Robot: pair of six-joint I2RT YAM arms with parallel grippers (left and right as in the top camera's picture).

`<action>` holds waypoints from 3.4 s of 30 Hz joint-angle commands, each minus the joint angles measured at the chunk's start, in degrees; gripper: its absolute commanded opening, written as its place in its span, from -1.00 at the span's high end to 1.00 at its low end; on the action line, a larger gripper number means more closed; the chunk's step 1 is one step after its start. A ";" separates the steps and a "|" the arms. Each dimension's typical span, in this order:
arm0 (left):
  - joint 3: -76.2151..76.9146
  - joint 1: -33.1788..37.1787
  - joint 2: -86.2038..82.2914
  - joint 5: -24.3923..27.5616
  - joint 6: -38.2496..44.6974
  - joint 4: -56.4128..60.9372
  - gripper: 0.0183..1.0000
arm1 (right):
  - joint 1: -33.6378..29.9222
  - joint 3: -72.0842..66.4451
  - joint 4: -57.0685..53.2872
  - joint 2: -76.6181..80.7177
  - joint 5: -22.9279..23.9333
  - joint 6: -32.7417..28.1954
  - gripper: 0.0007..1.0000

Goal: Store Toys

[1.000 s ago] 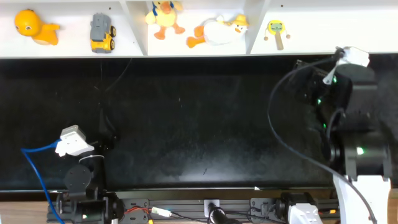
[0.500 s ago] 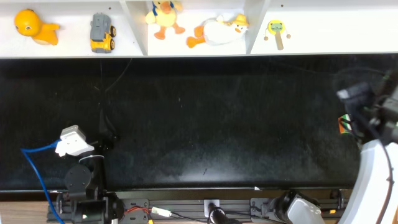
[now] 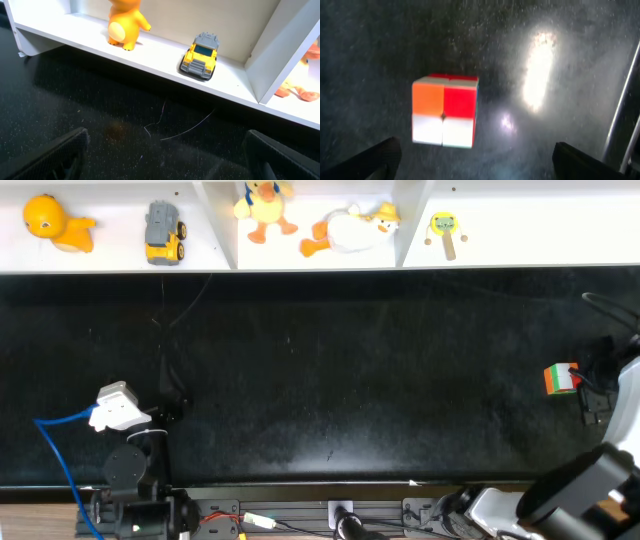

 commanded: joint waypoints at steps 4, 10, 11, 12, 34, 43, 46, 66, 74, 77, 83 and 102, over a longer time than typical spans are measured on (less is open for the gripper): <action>-0.39 0.42 -0.68 0.37 1.25 0.35 -1.00 | -0.07 0.68 3.06 3.63 3.76 -0.31 -1.00; -0.39 0.42 -0.68 0.37 1.25 0.35 -1.00 | 0.33 0.68 5.46 7.23 3.96 -0.81 -1.00; -0.39 0.42 -0.68 0.37 1.25 0.35 -1.00 | 0.48 0.68 5.90 7.69 3.96 -0.83 -1.00; -0.39 0.42 -0.68 0.37 1.25 0.35 -0.99 | 0.72 0.68 6.43 8.31 3.96 -0.83 -1.00; -0.39 0.42 -0.68 0.37 1.25 0.35 -1.00 | 5.95 0.55 9.14 15.67 6.78 1.40 -0.96; -0.39 0.42 -0.68 0.37 1.25 0.35 -1.00 | 5.95 0.52 9.40 17.11 8.11 1.33 -0.50; -0.39 0.42 -0.68 0.37 1.25 0.35 -1.00 | 5.95 0.52 9.29 17.11 8.20 1.31 -0.42; -0.39 0.42 -0.68 0.37 1.25 0.35 -1.00 | 5.95 9.38 -2.78 16.39 7.78 -0.85 0.34; -0.39 0.42 -0.68 0.37 1.25 0.35 -0.99 | 7.17 22.47 -15.43 10.84 7.52 -5.66 0.92; -0.39 0.42 -0.68 0.37 1.25 0.35 -1.00 | 8.61 23.50 -13.97 5.75 5.11 -12.66 0.91; -0.39 0.42 -0.68 0.37 1.25 0.35 -1.00 | 9.77 16.17 5.40 -3.54 -0.63 -27.98 0.91; -0.39 0.42 -0.68 0.37 1.25 0.35 -1.00 | 12.79 10.08 31.06 -3.10 -14.78 -48.96 0.91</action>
